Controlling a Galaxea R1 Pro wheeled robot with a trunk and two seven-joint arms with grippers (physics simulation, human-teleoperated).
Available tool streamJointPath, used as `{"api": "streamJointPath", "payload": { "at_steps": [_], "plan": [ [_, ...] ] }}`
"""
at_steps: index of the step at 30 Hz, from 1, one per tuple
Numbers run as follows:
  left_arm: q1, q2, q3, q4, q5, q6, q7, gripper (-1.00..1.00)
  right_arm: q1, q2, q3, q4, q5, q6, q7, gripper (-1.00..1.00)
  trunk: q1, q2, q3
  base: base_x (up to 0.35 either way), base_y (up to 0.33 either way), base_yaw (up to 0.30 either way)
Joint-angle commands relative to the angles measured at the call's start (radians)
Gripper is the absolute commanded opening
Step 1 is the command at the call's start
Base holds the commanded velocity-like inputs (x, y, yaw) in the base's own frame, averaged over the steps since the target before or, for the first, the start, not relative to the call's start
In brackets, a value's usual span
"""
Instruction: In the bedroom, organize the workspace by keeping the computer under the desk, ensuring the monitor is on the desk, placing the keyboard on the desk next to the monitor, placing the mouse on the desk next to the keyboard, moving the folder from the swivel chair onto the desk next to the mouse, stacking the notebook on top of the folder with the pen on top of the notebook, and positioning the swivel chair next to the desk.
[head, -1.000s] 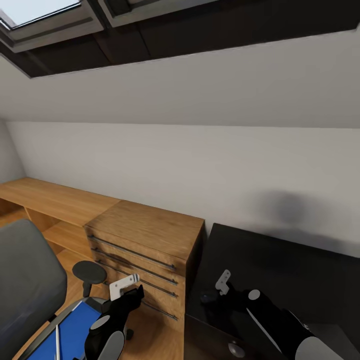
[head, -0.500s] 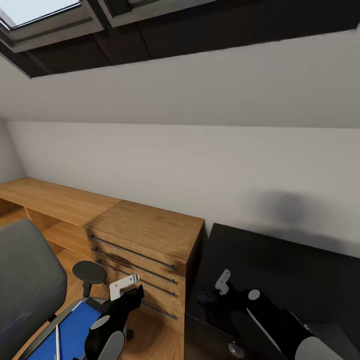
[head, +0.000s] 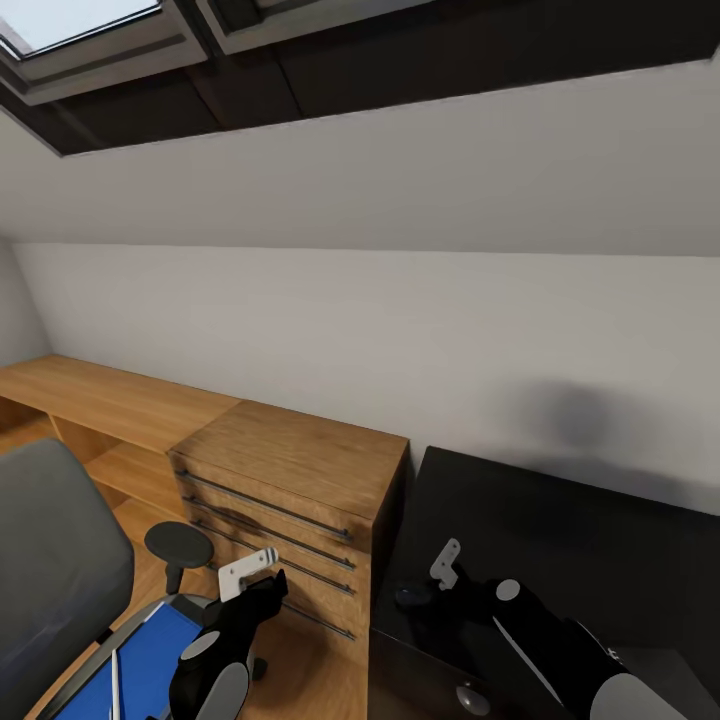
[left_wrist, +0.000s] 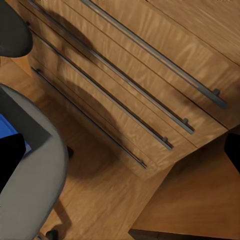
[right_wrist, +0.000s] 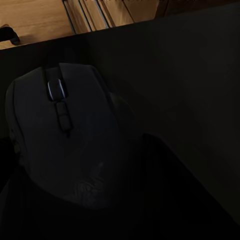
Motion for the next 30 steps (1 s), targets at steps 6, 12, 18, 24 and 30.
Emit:
{"api": "streamJointPath", "payload": {
  "at_steps": [6,12,18,24,30],
  "plan": [
    [-0.001,0.0,-0.001,-0.001,0.006,0.003,0.008,1.0,-0.001,-0.001,0.002,-0.002,0.0,0.007,0.0,-1.0,-0.004,0.006,0.002,0.0,0.0,0.0],
    [-0.001,0.0,-0.001,-0.001,0.006,0.003,0.008,1.0,-0.001,-0.001,0.002,-0.002,0.0,0.007,-0.002,-1.0,-0.027,0.048,0.021,0.0,0.0,0.0],
    [-0.001,0.0,-0.001,-0.001,0.008,0.005,0.007,1.0,-0.001,-0.001,-0.007,-0.023,-0.003,0.012,-0.03,-1.0,-0.05,0.09,0.039,0.0,0.0,0.0],
    [-0.001,0.0,-0.001,-0.001,0.01,0.006,0.008,1.0,0.001,-0.004,-0.084,-0.266,-0.081,0.114,-0.172,-1.0,-0.073,0.132,0.058,0.0,0.0,0.0],
    [-0.001,0.0,-0.001,0.0,0.009,0.006,0.008,1.0,0.034,-0.006,-0.11,-0.569,-0.332,0.251,-0.617,-1.0,-0.096,0.174,0.077,0.0,0.0,0.0]
  ]
}}
